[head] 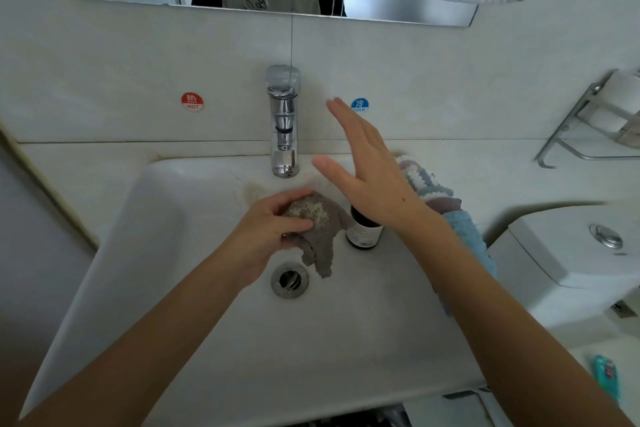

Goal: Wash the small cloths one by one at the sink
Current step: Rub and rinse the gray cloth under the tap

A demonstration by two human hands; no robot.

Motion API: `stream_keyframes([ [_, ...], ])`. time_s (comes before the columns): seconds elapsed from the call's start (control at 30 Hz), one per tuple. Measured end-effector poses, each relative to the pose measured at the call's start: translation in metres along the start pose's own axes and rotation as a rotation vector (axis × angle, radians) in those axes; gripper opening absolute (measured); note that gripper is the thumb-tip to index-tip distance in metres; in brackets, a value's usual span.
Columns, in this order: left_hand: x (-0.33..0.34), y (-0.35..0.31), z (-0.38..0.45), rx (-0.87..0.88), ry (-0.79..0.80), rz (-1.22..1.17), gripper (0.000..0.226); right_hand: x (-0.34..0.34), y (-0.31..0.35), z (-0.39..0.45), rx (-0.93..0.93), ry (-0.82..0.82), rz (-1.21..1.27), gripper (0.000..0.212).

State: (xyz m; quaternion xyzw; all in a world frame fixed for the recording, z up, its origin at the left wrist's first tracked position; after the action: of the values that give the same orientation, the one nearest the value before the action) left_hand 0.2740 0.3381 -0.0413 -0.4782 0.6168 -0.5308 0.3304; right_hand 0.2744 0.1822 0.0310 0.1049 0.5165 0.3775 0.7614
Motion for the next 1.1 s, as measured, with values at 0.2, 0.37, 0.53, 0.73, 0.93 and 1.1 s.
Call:
stream_keyframes([
  [0.2,0.032,-0.009,0.011,0.026,-0.023,-0.019,0.048,-0.011,-0.045,-0.053,0.114,0.017,-0.131,0.081],
  [0.37,0.057,-0.008,0.024,0.013,-0.038,-0.097,0.046,-0.005,-0.053,-0.059,0.159,0.089,-0.139,0.084],
  [0.53,0.066,0.000,0.029,0.016,-0.027,-0.190,0.049,0.005,-0.060,-0.062,0.169,0.112,-0.067,0.080],
  [0.73,0.070,0.007,0.032,0.031,-0.004,-0.232,0.052,0.011,-0.063,-0.065,0.165,0.082,-0.038,0.074],
  [0.93,0.069,0.006,0.033,0.036,-0.004,-0.206,0.048,0.016,-0.066,-0.066,0.143,0.050,-0.099,0.071],
  [1.1,0.063,0.002,0.025,0.028,0.062,-0.213,0.053,0.017,-0.065,-0.064,0.170,0.040,-0.143,0.077],
])
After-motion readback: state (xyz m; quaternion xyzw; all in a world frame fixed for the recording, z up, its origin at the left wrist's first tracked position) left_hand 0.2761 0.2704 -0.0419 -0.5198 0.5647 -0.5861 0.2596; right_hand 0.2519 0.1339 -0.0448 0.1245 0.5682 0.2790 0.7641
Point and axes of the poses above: each hand's wrist, its own z-axis towards the middle knuckle, its own x-axis out of the palm, y = z × x, the point moved 3 cm from there along z, towards the middle knuckle, and after that the axes turned 4 degrees about z, right-handed, at the moved point
